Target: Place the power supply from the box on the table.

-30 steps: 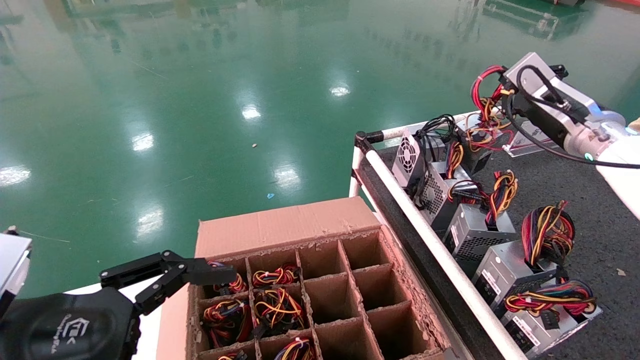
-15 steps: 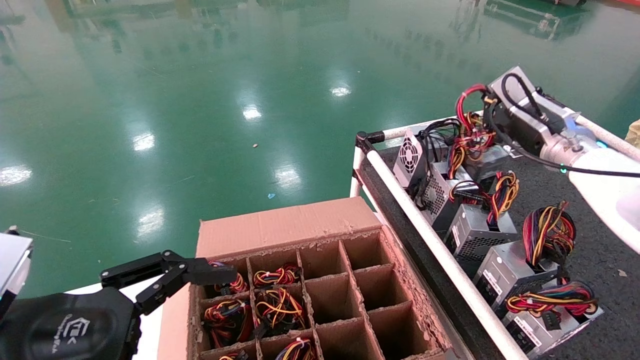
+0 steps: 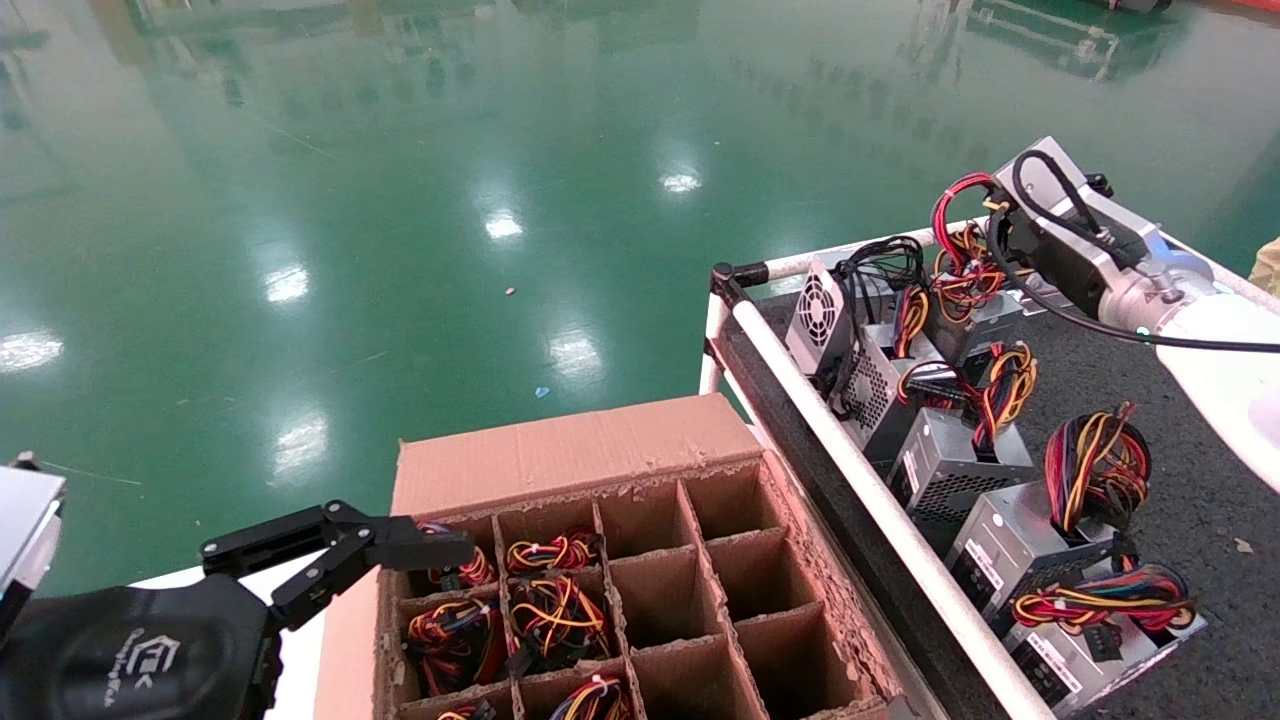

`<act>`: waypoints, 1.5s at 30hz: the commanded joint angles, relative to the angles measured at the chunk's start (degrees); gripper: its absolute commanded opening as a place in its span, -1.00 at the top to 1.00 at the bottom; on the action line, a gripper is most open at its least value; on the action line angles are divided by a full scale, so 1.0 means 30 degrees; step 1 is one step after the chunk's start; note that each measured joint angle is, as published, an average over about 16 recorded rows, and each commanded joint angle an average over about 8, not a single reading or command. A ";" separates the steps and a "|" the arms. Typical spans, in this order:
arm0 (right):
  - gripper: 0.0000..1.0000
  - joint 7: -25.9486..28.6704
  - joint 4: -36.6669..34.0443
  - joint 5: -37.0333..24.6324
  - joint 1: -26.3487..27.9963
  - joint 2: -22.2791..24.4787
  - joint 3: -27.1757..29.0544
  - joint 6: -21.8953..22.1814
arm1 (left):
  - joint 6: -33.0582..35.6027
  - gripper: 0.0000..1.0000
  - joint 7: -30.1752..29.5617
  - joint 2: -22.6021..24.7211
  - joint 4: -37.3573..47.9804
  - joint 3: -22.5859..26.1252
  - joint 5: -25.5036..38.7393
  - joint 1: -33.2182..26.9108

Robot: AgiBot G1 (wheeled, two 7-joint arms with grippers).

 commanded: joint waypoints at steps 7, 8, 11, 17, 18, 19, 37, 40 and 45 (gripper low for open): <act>-1.00 0.0003 0.0074 -0.0080 -0.0032 0.0022 -0.0053 0.0051 | -0.0003 -1.00 0.0002 -0.0001 0.0003 0.0006 -0.0003 0.0001; -1.00 0.0005 0.0056 -0.0099 -0.0020 0.0035 -0.0066 0.0064 | -0.0003 -1.00 0.0003 -0.0001 0.0004 0.0006 -0.0003 0.0001; -1.00 0.0074 -0.0108 -0.0293 0.0129 0.0126 -0.0198 0.0108 | -0.0002 -1.00 0.0005 0.0000 0.0009 0.0010 -0.0004 0.0000; -1.00 0.0528 -0.0936 -0.1167 0.0896 0.0611 -0.0778 -0.0297 | 0.0002 -1.00 0.0010 0.0000 0.0017 0.0017 -0.0007 -0.0006; -1.00 0.0632 -0.1106 -0.1330 0.1049 0.0715 -0.0883 -0.0444 | 0.0002 -1.00 0.0011 0.0000 0.0018 0.0019 -0.0007 -0.0007; -1.00 0.0744 -0.1298 -0.1505 0.1216 0.0824 -0.0994 -0.0606 | 0.0002 -1.00 0.0012 -0.0001 0.0019 0.0020 -0.0008 -0.0008; -1.00 0.2582 -0.4641 -0.3684 0.4973 0.1905 -0.2281 -0.3258 | -0.0007 -1.00 0.0019 -0.0007 0.0026 0.0033 -0.0021 -0.0010; -1.00 0.2892 -0.4236 -0.3576 0.4686 0.2015 -0.2277 -0.3445 | -0.0007 -1.00 0.0021 -0.0007 0.0028 0.0034 -0.0024 -0.0011; -1.00 0.4367 -0.2465 -0.3092 0.3604 0.2541 -0.2290 -0.4456 | -0.0005 -1.00 0.0025 -0.0007 0.0036 0.0039 -0.0026 -0.0015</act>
